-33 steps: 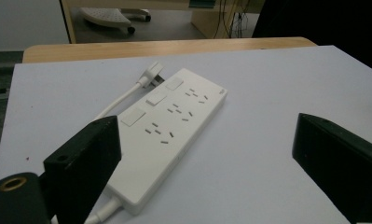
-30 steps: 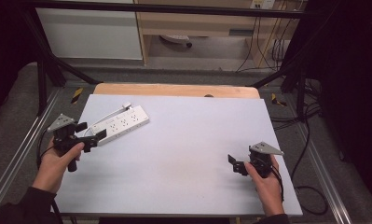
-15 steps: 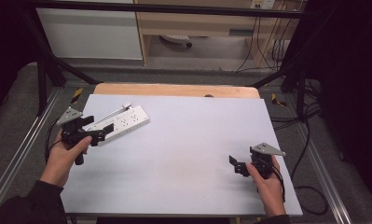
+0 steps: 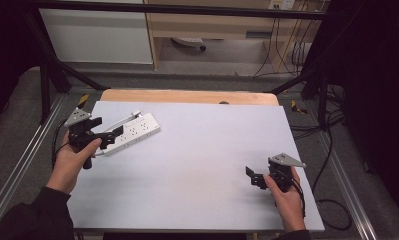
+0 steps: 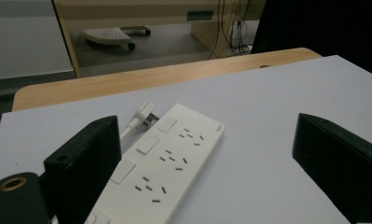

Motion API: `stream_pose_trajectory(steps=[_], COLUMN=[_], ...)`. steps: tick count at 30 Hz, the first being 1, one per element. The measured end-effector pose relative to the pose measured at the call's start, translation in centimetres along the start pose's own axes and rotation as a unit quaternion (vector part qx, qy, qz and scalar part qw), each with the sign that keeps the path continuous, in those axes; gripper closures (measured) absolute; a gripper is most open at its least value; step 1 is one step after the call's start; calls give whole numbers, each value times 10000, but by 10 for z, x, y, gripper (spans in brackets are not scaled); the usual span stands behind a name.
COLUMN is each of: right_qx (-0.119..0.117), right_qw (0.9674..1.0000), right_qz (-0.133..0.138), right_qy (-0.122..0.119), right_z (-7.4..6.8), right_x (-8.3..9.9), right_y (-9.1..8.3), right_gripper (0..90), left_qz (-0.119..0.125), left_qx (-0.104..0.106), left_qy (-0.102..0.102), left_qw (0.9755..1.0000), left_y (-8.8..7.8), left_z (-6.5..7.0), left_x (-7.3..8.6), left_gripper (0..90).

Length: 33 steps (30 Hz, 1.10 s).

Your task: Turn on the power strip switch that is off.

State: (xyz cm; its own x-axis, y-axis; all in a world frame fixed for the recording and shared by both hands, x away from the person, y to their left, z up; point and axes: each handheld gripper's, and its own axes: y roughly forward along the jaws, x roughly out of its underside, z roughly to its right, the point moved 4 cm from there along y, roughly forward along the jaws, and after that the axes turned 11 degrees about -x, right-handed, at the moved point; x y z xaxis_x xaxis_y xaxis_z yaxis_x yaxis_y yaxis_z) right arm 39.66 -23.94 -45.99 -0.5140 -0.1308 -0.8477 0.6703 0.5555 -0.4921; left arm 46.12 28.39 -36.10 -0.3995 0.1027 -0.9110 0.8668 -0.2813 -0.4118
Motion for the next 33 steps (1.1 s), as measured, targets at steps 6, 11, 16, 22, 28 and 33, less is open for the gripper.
stream_pose_trajectory(steps=[6, 11, 16, 22, 28, 33], right_qx=[-38, -53, -60, -101, -48, -51], right_qw=[10000, 9999, 9999, 9998, 9999, 9999], right_qz=[10, -34, -48, -37, -18, 1], right_qy=[-43, -94, -107, -165, -135, -122], right_z=[-2, -3, -4, -6, -5, -4], right_x=[0, 0, 0, 0, -1, 0], right_y=[0, 0, 0, 0, -3, -7], right_gripper=[34, 32, 31, 30, 34, 31], left_qz=[65, 67, 59, -3, -52, -48], left_qx=[-81, -127, -156, -180, -214, -209], left_qy=[3, -6, -28, -73, -245, -263], left_qw=[9999, 9999, 9999, 9998, 9995, 9994], left_y=[3, 10, 16, 26, 34, 41], left_z=[-5, -9, -10, -12, -14, -13], left_x=[-6, -6, -9, -11, -10, -13], left_gripper=[80, 80, 80, 80, 73, 75])
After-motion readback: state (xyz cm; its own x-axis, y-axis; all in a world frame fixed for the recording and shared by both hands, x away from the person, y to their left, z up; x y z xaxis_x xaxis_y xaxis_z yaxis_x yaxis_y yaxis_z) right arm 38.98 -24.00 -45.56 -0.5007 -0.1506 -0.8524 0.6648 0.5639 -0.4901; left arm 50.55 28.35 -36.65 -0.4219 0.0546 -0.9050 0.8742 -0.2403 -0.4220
